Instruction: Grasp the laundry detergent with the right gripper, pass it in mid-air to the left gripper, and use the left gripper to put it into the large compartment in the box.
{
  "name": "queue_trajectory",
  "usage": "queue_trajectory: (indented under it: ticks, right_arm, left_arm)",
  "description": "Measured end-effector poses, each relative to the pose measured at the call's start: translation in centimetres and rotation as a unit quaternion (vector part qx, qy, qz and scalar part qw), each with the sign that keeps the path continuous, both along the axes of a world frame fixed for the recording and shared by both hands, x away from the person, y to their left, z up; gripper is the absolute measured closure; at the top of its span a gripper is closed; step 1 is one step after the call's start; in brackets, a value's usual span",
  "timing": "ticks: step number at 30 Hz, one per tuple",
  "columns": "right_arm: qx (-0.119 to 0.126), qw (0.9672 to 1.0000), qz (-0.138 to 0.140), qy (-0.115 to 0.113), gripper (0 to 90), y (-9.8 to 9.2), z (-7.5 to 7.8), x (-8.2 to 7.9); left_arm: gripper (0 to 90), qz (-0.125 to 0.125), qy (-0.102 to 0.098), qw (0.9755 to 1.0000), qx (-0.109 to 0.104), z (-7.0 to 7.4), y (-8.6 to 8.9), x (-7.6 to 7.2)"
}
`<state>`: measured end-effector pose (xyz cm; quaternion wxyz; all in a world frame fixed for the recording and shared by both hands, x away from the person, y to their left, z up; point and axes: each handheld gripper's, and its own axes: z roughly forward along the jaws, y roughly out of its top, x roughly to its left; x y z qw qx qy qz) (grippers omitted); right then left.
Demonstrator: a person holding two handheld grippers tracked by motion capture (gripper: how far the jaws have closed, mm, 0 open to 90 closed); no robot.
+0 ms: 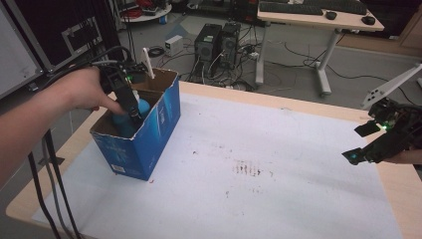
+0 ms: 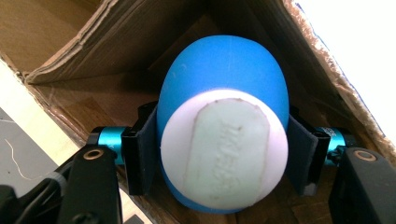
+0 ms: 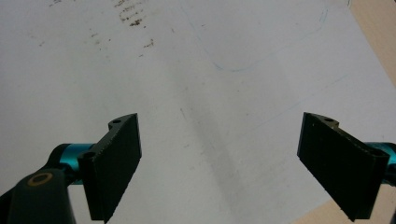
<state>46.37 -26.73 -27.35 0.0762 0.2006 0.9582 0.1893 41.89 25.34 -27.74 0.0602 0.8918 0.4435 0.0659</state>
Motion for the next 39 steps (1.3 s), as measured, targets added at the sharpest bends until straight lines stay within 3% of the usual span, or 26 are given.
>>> queue_trajectory:
  ticks: [4, 12, 22, 24, 28, 30, 31, 32, 33, 37, 38, 39]
  right_arm:
    - [-0.003, 1.0, -0.002, -0.001, 13.0, 0.0, 0.0, -0.2]
    - [-0.008, 0.9999, 0.006, -0.003, 13.0, 0.5, -0.1, -0.9]
    - [0.001, 0.9999, 0.011, 0.005, 13.0, 0.9, -0.2, -1.2]
    - [0.002, 0.9999, 0.014, 0.008, 13.0, 1.3, -0.2, -1.3]
    - [0.003, 0.9998, 0.017, 0.009, 13.0, 1.8, -0.2, -1.3]
    - [0.003, 0.9997, 0.02, 0.013, 13.0, 2.3, -0.1, -1.5]
    - [0.003, 0.9997, 0.02, 0.013, 13.0, 2.3, -0.1, -1.5]
    - [0.003, 0.9997, 0.021, 0.013, 13.0, 2.4, -0.1, -1.6]
    - [0.0, 0.9996, 0.024, 0.014, 13.0, 2.7, 0.0, -1.8]
    - [0.008, 0.9996, 0.025, 0.014, 12.9, 3.1, 0.1, -2.0]
    - [0.008, 0.9996, 0.025, 0.014, 12.9, 3.1, 0.1, -2.0]
    - [0.01, 0.9996, 0.024, 0.012, 13.0, 3.2, 0.2, -2.1]
  left_arm:
    - [37.1, -0.003, -0.006, 1.0, 0.004, 0.0, -0.1, 0.0]
    - [24.0, -0.006, -0.03, 0.9994, 0.016, 0.6, -0.2, -0.3]
    - [20.0, -0.034, -0.073, 0.9966, 0.017, 4.6, -1.1, -1.7]
    - [20.0, -0.045, -0.09, 0.9948, 0.011, 5.8, -1.8, -2.0]
    - [19.9, -0.075, -0.098, 0.9923, -0.001, 7.1, -3.3, -2.0]
    - [19.9, -0.11, -0.098, 0.989, -0.011, 7.5, -5.5, -1.9]
    - [19.9, -0.11, -0.098, 0.989, -0.011, 7.5, -5.5, -1.9]
    - [19.9, -0.135, -0.096, 0.986, -0.018, 7.3, -7.3, -1.7]
    - [19.9, -0.147, -0.093, 0.9846, -0.021, 7.1, -8.1, -1.6]
    - [19.9, -0.182, -0.087, 0.979, -0.029, 6.0, -11.4, -1.1]
    - [19.9, -0.182, -0.087, 0.979, -0.029, 6.0, -11.4, -1.1]
    - [19.9, -0.198, -0.085, 0.9762, -0.03, 5.4, -12.7, -1.0]
